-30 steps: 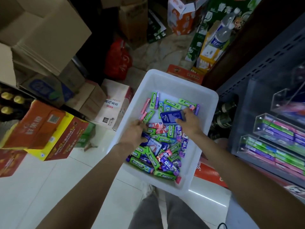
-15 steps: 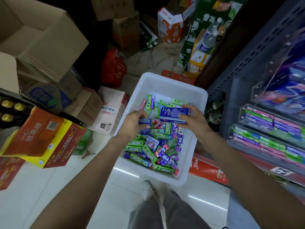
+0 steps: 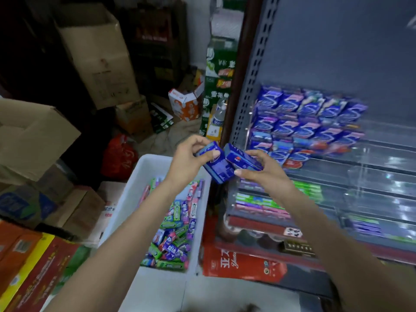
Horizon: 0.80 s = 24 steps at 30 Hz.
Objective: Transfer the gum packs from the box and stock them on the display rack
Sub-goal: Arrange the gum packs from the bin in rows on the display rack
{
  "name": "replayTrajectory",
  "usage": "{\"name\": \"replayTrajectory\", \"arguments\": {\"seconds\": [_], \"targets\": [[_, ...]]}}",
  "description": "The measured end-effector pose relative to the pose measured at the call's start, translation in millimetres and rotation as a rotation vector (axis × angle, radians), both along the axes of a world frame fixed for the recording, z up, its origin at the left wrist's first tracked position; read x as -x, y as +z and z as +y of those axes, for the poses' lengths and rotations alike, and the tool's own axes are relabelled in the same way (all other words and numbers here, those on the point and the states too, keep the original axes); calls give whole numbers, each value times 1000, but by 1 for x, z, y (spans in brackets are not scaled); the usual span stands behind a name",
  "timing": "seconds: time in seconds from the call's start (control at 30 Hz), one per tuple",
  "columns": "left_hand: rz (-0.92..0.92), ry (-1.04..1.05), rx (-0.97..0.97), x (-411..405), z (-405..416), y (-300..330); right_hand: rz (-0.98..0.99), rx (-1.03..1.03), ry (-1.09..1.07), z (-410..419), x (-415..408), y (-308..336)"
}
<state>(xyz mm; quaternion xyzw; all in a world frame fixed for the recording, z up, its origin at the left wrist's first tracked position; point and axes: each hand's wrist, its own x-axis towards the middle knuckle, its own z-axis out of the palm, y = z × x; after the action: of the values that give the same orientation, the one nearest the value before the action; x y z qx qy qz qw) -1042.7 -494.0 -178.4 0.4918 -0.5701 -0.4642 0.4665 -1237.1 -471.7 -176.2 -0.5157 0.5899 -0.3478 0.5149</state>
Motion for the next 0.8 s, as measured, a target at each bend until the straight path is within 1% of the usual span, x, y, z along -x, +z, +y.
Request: {"name": "replayTrajectory", "arguments": {"seconds": [0.1, 0.17, 0.27, 0.33, 0.43, 0.53, 0.63, 0.8], "targets": [[-15, -43, 41, 62, 1, 21, 136, 88, -60, 12, 52, 17], [-49, -74, 51, 101, 2, 29, 177, 137, -97, 18, 90, 24], [-115, -74, 50, 148, 1, 31, 118, 151, -144, 22, 144, 29], [-127, -45, 43, 172, 1, 32, 22, 162, -154, 22, 174, 30], [-114, 12, 45, 194, 0, 31, -117, 137, -160, 18, 205, 24], [-155, 21, 55, 209, 4, 33, -180, 105, -162, 10, 226, 17], [-168, 23, 67, 214, 5, 34, -112, 220, -129, -4, 234, 12], [-143, 45, 54, 210, 5, 37, 121, 333, -99, -25, 221, -7]]}}
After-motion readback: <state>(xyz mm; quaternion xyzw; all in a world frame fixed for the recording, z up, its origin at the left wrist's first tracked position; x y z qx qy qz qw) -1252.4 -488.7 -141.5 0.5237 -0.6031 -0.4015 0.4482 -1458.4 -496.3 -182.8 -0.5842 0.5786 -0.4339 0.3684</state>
